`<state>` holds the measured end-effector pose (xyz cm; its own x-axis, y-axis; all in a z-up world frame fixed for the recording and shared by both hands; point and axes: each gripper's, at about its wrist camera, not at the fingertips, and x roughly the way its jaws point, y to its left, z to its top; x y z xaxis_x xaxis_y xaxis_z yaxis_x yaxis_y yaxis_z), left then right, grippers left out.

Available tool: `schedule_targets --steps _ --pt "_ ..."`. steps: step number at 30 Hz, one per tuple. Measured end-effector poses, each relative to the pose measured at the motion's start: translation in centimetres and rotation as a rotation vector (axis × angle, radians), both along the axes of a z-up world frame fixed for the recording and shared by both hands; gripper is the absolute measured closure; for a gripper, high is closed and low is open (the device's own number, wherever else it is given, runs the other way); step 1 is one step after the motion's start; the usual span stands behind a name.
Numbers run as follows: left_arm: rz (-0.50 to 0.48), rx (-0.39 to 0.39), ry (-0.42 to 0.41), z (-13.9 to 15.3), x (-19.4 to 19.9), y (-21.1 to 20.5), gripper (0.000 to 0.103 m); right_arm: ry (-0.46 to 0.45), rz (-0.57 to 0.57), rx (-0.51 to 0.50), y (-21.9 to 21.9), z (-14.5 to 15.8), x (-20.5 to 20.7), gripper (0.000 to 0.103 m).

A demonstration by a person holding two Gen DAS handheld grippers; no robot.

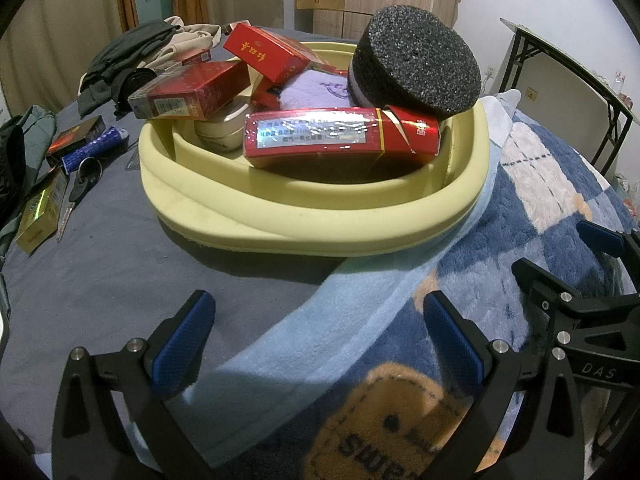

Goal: Organize rigid objects

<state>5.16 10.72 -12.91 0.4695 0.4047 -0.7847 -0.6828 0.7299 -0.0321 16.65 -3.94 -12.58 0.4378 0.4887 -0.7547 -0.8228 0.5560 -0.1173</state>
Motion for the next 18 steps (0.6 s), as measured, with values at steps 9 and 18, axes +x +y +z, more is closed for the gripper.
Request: schedule_targets --steps 9,18 --pt "-0.001 -0.002 -0.001 0.0 0.01 -0.03 0.0 0.0 0.0 0.0 0.01 0.0 -0.01 0.0" --pt "0.0 -0.008 -0.005 -0.08 -0.03 -0.04 0.0 0.0 0.0 0.0 0.0 0.0 -0.01 0.0"
